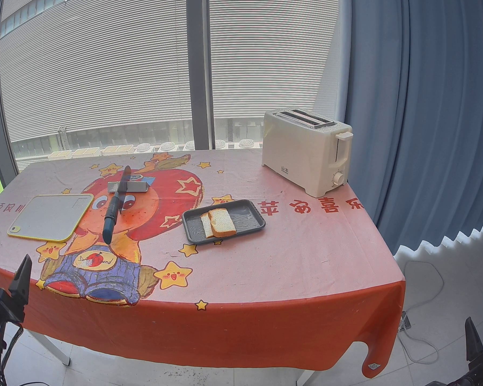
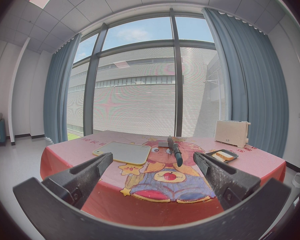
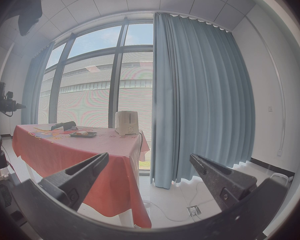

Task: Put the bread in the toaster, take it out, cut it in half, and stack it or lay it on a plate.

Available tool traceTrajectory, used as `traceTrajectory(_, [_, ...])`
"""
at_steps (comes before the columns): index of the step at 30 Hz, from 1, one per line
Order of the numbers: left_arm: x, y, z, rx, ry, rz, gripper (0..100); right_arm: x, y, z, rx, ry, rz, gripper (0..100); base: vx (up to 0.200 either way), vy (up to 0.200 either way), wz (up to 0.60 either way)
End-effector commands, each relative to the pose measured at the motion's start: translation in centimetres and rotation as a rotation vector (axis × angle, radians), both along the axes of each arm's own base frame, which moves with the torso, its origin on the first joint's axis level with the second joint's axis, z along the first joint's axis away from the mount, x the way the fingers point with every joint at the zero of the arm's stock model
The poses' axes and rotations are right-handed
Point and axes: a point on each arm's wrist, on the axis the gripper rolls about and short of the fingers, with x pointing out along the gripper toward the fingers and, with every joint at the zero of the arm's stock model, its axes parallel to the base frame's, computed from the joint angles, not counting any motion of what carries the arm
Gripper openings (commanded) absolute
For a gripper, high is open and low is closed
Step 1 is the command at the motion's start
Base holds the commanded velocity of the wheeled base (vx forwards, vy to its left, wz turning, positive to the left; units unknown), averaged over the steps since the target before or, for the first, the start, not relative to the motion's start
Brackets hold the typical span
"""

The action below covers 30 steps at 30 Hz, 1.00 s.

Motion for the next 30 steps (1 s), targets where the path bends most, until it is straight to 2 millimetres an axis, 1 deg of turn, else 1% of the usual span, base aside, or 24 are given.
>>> traceTrajectory(1, [-2.3, 0.5, -1.8, -0.014, -0.05, 0.021, 100, 0.0, 0.0, -0.5, -0.001, 0.001, 0.0, 100, 0.0, 0.0, 0.0])
traceTrajectory(4, [-3.6, 0.8, -3.3, -0.007, -0.02, 0.021, 100, 0.0, 0.0, -0.5, -0.001, 0.001, 0.0, 100, 0.0, 0.0, 0.0])
traceTrajectory(7, [-4.6, 1.0, -4.0, -0.005, -0.01, 0.019, 100, 0.0, 0.0, -0.5, -0.001, 0.001, 0.0, 100, 0.0, 0.0, 0.0])
traceTrajectory(8, [-5.4, 1.2, -4.8, -0.001, 0.005, 0.018, 100, 0.0, 0.0, -0.5, -0.001, 0.001, 0.0, 100, 0.0, 0.0, 0.0])
traceTrajectory(12, [-6.9, 1.5, -7.0, 0.007, 0.046, 0.007, 100, 0.0, 0.0, -0.5, -0.001, 0.001, 0.0, 100, 0.0, 0.0, 0.0])
traceTrajectory(13, [-7.2, 1.5, -7.2, 0.009, 0.047, 0.004, 100, 0.0, 0.0, -0.5, -0.001, 0.001, -0.001, 100, 0.0, 0.0, 0.0])
traceTrajectory(16, [-7.5, 1.6, -7.4, 0.001, 0.046, -0.008, 100, 0.0, 0.0, -0.5, -0.001, 0.001, 0.0, 100, 0.0, 0.0, 0.0])
traceTrajectory(19, [-7.4, 1.5, -7.3, -0.045, 0.029, -0.019, 100, 0.0, 0.0, -0.5, -0.001, 0.001, 0.0, 100, 0.0, 0.0, 0.0])
traceTrajectory(22, [-7.4, 1.4, -7.3, -0.048, 0.032, -0.089, 100, 0.0, 0.0, -0.5, -0.001, 0.001, 0.0, 100, 0.0, 0.0, 0.0])
traceTrajectory(25, [-7.4, 1.1, -7.3, -0.053, 0.038, -0.207, 100, 0.0, 0.0, -0.5, -0.001, 0.001, 0.0, 100, 0.0, 0.0, 0.0])
traceTrajectory(30, [-7.4, 1.0, -7.3, -0.047, 0.043, -0.238, 100, 0.0, 0.0, -0.5, -0.001, 0.001, 0.0, 100, 0.0, 0.0, 0.0])
